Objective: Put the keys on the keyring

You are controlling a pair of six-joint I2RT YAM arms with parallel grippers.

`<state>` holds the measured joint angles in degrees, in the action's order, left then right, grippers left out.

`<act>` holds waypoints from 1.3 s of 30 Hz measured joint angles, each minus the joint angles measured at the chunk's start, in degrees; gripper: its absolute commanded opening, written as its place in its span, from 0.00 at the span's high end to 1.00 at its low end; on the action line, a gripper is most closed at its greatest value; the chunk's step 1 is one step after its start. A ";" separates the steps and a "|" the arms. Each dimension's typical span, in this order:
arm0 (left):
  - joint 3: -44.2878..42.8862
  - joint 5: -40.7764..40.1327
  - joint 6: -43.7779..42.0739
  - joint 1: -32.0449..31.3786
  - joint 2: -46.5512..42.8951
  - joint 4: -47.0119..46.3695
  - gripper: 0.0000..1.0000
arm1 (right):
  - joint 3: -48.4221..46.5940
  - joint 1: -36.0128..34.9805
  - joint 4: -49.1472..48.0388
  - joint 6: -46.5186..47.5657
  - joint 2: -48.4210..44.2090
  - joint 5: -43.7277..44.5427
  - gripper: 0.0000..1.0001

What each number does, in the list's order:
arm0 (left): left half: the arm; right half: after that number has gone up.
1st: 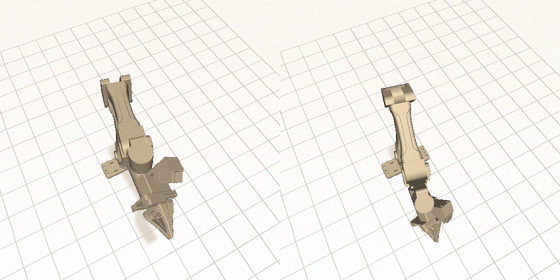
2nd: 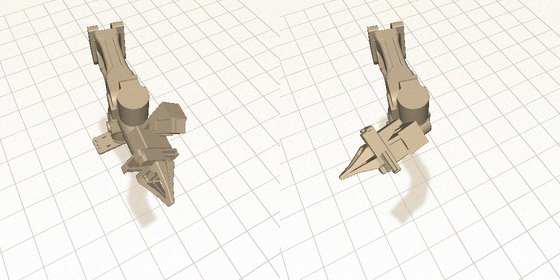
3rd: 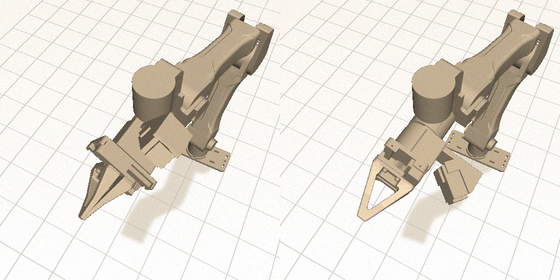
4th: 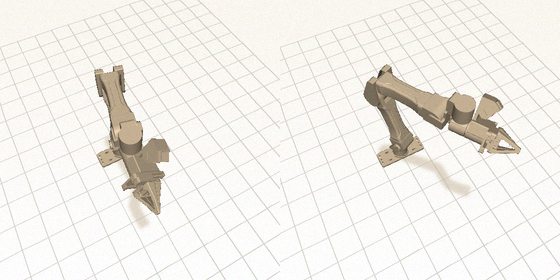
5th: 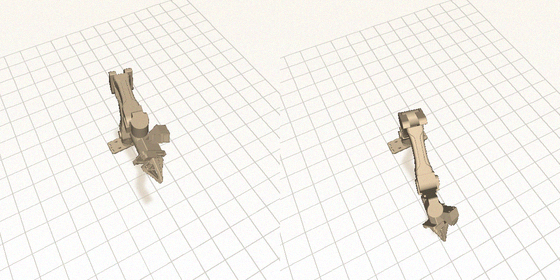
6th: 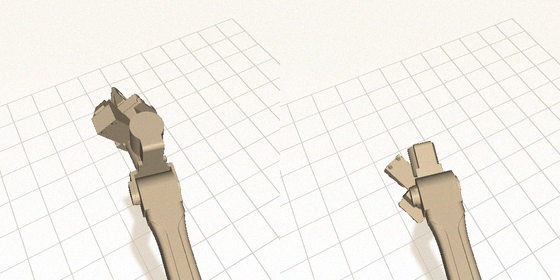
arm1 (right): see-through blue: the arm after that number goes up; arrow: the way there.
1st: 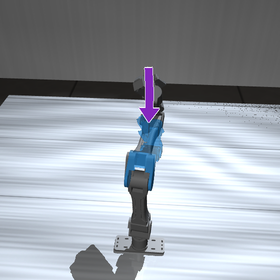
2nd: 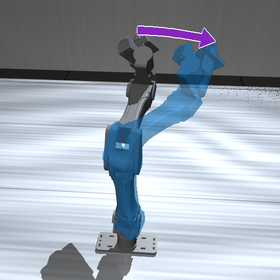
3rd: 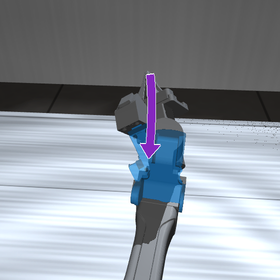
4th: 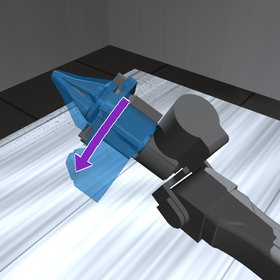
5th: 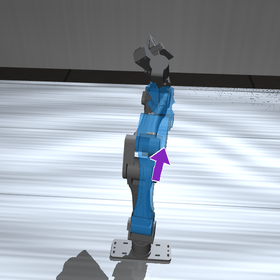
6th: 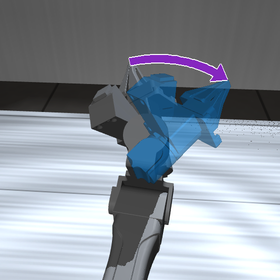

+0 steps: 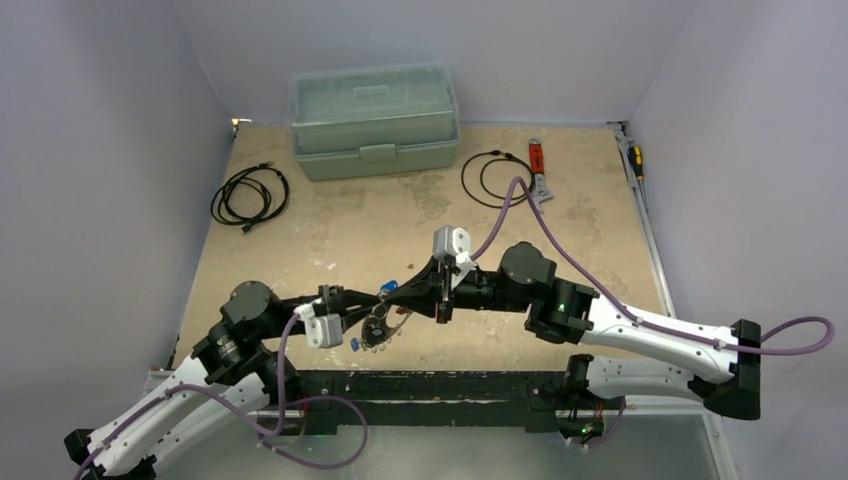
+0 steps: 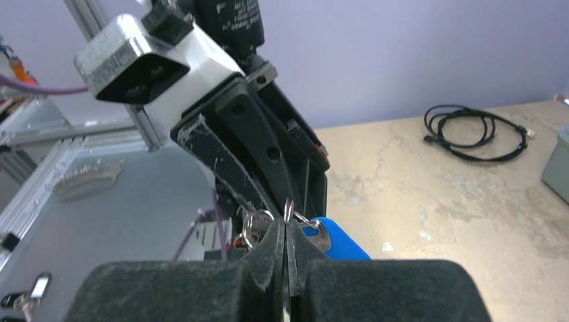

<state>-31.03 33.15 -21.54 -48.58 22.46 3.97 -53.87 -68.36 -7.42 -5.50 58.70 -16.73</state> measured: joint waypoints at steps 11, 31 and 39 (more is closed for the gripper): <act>0.00 -0.59 0.61 0.00 0.17 0.04 0.78 | 3.45 0.00 -6.49 -2.99 -1.88 1.70 1.00; 0.35 3.32 0.96 0.00 -7.89 -3.08 0.57 | 1.16 0.00 4.04 3.96 -3.76 -5.29 1.00; 0.35 5.75 1.05 0.02 -4.66 -3.48 0.63 | 0.39 0.00 4.17 5.88 -3.52 -5.35 1.00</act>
<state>-30.68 38.89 -20.49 -48.56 17.80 0.49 -53.47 -68.36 -3.25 0.38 55.18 -22.09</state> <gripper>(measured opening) 0.400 0.005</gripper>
